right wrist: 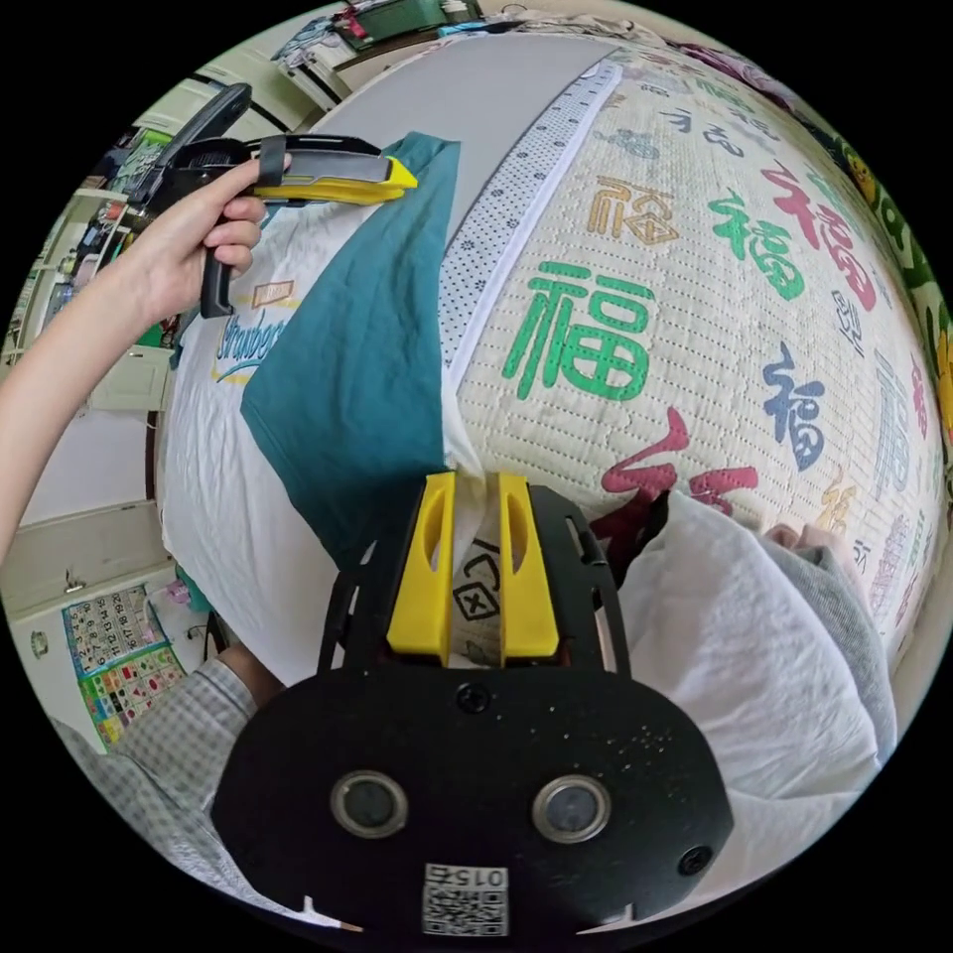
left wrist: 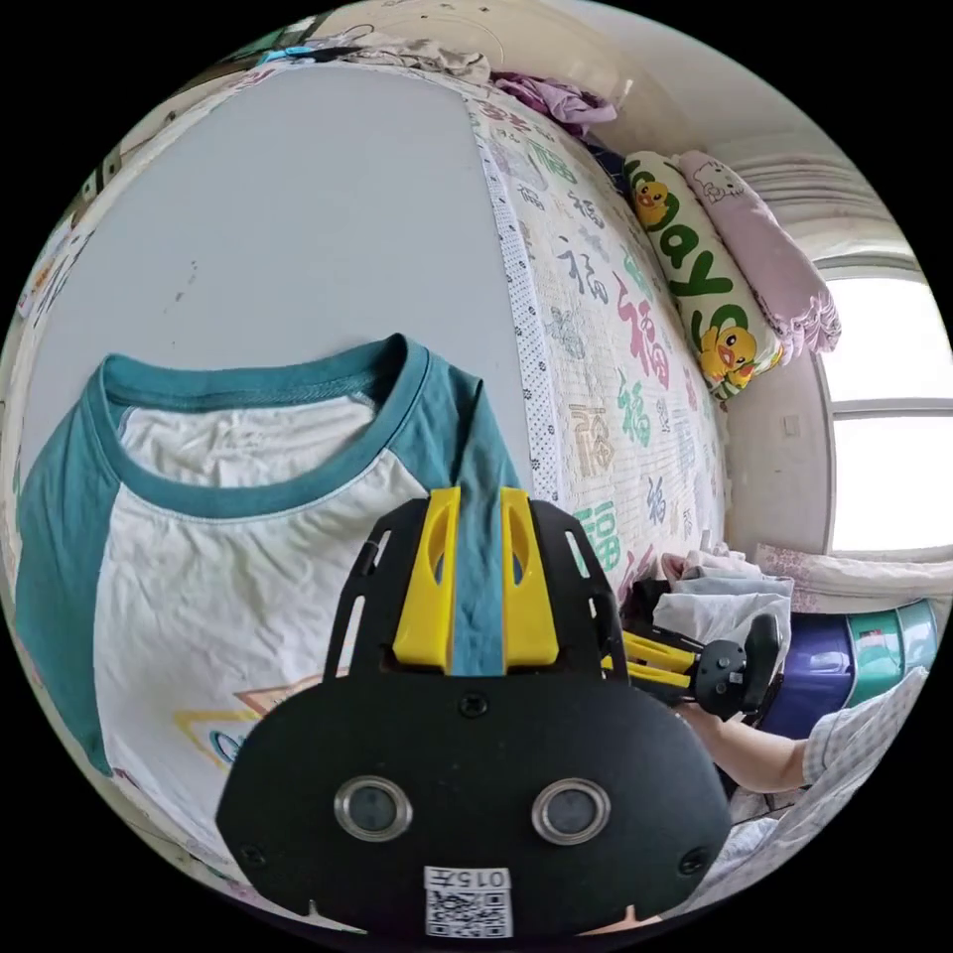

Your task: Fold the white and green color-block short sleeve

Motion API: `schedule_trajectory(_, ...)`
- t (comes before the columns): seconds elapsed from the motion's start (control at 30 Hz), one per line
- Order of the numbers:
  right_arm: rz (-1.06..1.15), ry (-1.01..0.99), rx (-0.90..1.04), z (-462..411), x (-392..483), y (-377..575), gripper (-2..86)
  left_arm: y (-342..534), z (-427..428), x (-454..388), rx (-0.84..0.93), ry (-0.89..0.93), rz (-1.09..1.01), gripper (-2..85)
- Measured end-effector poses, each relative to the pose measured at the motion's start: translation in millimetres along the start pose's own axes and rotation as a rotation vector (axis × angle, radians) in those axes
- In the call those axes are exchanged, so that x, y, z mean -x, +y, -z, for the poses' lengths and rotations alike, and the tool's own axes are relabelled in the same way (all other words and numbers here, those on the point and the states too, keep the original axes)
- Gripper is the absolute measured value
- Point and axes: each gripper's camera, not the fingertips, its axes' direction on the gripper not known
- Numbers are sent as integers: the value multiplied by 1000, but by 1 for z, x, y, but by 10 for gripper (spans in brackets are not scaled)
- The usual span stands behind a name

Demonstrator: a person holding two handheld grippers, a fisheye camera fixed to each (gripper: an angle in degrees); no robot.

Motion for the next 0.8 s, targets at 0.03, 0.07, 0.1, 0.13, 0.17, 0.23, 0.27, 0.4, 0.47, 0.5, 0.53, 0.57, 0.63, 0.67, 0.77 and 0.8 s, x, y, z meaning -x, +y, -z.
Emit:
schedule_trajectory(0.03, -11, -2, -7, -3, -2, -1, 57, -2, -3, -2, 2, -13, -11, 53)
schedule_trajectory(0.07, -25, -21, -15, -10, -6, -2, 52, -7, -8, -5, 3, -26, -29, 51)
schedule_trajectory(0.1, -42, -46, -17, -17, -10, -5, 49, -9, -12, -6, 8, -26, -36, 51)
schedule_trajectory(0.13, -50, -57, -17, -21, -12, -6, 49, -9, -14, -6, 9, -23, -39, 51)
schedule_trajectory(0.17, -66, -77, -14, -27, -15, -9, 47, -9, -16, -4, 13, -20, -34, 55)
schedule_trajectory(0.23, -81, -100, -13, -35, -16, -13, 52, -3, -13, 0, -5, -20, -10, 60)
schedule_trajectory(0.27, -85, -105, -29, -39, -16, -14, 62, 5, -8, 2, -31, -7, -7, 62)
schedule_trajectory(0.4, -134, -176, -128, -44, -4, -8, 86, 51, 1, 15, -39, 16, 48, 67)
schedule_trajectory(0.47, -83, -209, -141, -52, 13, -5, 87, 78, -1, 22, -15, -3, 95, 71)
schedule_trajectory(0.5, -36, -224, -125, -61, 27, -5, 88, 96, -4, 28, 3, -24, 132, 74)
schedule_trajectory(0.53, -11, -227, -113, -67, 34, -6, 89, 105, -5, 30, 10, -41, 151, 74)
schedule_trajectory(0.57, 25, -215, -88, -79, 47, -6, 89, 121, -9, 34, 20, -79, 187, 74)
schedule_trajectory(0.63, 63, -180, -48, -100, 63, -7, 88, 141, -19, 39, 37, -100, 210, 66)
schedule_trajectory(0.67, 75, -162, -24, -114, 71, -9, 86, 149, -28, 42, 61, -89, 215, 64)
schedule_trajectory(0.77, 79, -142, 9, -144, 81, -15, 74, 154, -51, 49, 100, -71, 203, 53)
schedule_trajectory(0.8, 85, -132, 21, -156, 84, -18, 68, 153, -58, 51, 101, -82, 192, 44)
